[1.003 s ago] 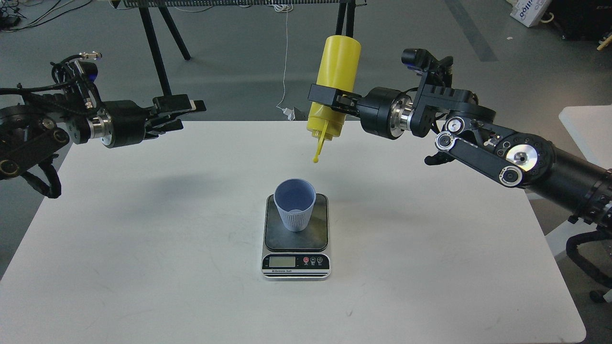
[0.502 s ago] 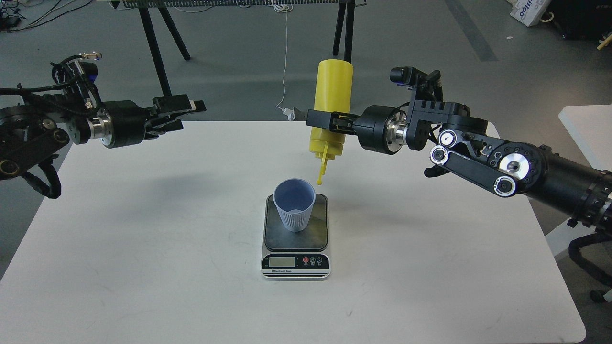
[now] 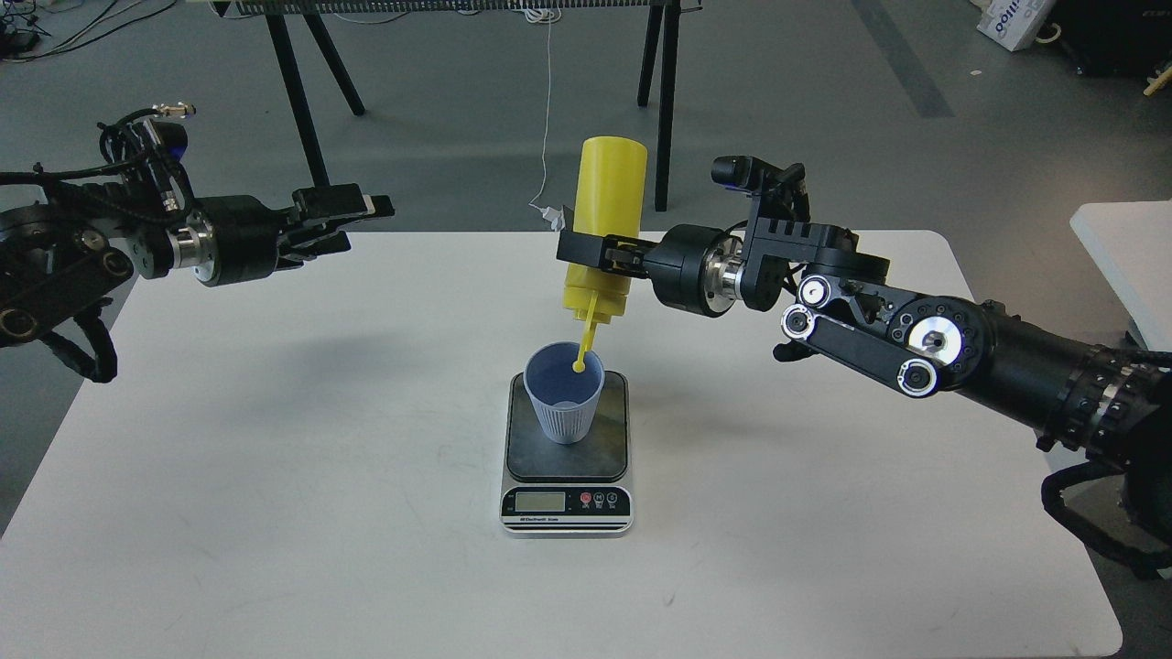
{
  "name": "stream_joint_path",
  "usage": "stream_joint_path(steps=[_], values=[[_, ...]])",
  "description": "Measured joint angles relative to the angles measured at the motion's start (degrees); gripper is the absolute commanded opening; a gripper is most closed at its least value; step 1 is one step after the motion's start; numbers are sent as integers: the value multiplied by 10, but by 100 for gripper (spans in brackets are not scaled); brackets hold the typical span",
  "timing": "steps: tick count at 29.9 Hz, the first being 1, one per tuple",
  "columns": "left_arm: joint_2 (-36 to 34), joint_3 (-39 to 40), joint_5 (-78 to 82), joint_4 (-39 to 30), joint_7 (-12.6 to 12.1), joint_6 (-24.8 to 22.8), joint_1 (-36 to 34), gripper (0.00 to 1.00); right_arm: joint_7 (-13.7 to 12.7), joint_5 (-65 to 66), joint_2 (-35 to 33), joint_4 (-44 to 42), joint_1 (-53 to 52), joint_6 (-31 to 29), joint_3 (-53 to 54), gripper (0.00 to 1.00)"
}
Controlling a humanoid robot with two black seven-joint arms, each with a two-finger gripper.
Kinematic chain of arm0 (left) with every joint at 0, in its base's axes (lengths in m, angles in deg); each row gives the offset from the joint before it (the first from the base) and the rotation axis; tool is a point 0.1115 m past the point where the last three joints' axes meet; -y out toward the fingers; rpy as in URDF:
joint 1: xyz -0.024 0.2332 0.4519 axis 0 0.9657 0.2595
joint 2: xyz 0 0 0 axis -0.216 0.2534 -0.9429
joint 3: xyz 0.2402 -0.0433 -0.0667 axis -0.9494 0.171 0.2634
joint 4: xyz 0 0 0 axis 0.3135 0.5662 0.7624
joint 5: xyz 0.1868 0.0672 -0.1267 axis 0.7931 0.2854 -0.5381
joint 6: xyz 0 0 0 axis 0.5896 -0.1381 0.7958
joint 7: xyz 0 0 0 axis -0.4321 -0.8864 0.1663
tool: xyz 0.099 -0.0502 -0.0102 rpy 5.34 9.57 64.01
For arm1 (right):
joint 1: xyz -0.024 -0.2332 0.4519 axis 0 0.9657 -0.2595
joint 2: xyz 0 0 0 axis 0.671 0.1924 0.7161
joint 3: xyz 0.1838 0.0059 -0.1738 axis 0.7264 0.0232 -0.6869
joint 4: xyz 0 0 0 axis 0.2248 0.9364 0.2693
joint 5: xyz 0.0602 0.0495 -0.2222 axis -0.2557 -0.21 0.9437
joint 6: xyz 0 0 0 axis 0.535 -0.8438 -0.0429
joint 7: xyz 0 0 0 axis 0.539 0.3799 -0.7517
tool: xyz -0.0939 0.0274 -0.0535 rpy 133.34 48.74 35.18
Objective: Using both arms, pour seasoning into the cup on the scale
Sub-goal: 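Tilt the yellow bottle nozzle into the blue cup to pour, then lower the yellow bottle upright onto the table and release it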
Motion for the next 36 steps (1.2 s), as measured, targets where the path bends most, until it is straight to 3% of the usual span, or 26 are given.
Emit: stream_joint_path(steps=[9,16,25,28,31,36], values=[[0,0,0,0,0,0,1,99,-3,-37,10,-14,5,6,49,1],[1,0,0,0,0,0,1,99,-19,-254,4,-13,19,7,188,1],[1,0,2,0,0,0,0,99,-94,-666,-18,-17,71,-2,401,1],[5,0,2,0,0,0,-1,99,-133,-765,-18,-18,112,-2,474,2],[7,-1,3,0,0,0,-1,99,-178,-830,-17,-17,168,-5,531,2],[9,-1,4,0,0,0,-1,99,-202,-852,-17,10,284,-45,556,2]])
